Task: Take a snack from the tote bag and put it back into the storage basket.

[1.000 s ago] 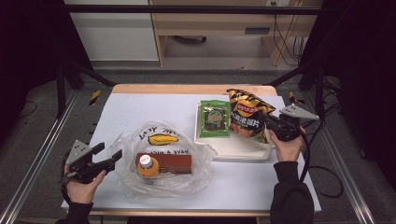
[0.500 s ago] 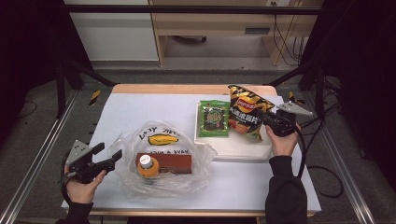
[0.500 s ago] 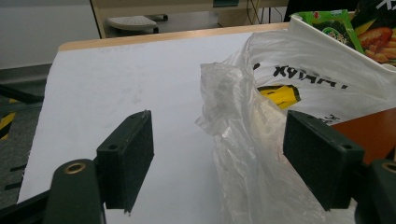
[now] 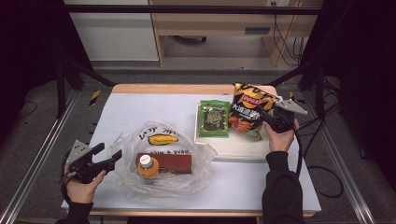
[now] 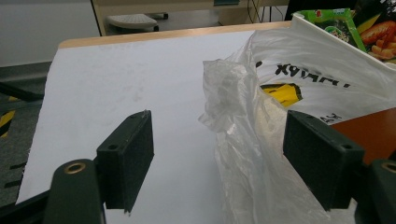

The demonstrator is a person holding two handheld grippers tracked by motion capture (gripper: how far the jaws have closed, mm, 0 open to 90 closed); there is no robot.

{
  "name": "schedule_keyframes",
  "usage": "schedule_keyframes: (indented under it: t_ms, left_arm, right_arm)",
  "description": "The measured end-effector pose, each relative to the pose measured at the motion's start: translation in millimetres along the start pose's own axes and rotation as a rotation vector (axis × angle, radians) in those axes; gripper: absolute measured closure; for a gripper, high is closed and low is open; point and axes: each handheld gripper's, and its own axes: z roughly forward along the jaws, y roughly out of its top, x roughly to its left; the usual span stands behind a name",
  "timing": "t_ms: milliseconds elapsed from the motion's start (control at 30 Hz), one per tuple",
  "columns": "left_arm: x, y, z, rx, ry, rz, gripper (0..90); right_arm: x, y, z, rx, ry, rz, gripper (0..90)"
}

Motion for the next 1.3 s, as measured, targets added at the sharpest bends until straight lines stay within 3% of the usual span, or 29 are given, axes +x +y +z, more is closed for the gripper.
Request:
schedule_keyframes:
  t_ms: [100,300,433,500,567,767,933,1033,1300]
  left_arm:
    - [-0.4,-0.1,0.2,0.001,0.0,0.001,24.1]
    - [-0.8,-0.1,0.3,0.001,0.001,0.001,24.2]
    - [-0.7,-0.1,0.1,0.0,0.0,0.001,24.1]
    - [-0.9,0.0,0.1,0.0,0.001,0.002,24.1]
    - [-1.0,-0.1,0.1,0.001,0.001,0.002,24.2]
    - [-0.3,-0.1,-0.4,-0.001,0.001,0.002,24.1]
    - [-0.2,-0.2,-0.6,-0.001,0.001,0.002,24.1]
    - [-0.2,-0.3,-0.3,0.001,0.001,0.002,24.2]
    - [-1.0,-0.7,0.7,0.005,0.001,0.003,24.1]
  right_arm:
    - [3.6,0.4,-6.4,0.011,-0.001,-0.01,36.4]
    - [10.4,0.3,-24.9,0.011,0.027,0.013,33.0]
    - [14.9,-1.4,-34.4,0.025,0.037,0.018,40.4]
    - [19.6,-3.4,-36.8,0.044,0.028,-0.001,48.0]
    - [23.8,-7.2,-37.1,0.046,0.042,0.0,61.3]
    - [37.8,-20.3,-19.2,0.116,0.075,-0.01,76.0]
    - [41.2,-24.0,-6.2,0.143,0.042,-0.026,80.1]
    - [37.9,-25.0,-3.5,0.154,-0.006,-0.05,80.9]
    - [24.9,-24.2,-2.1,0.153,-0.092,-0.043,81.4]
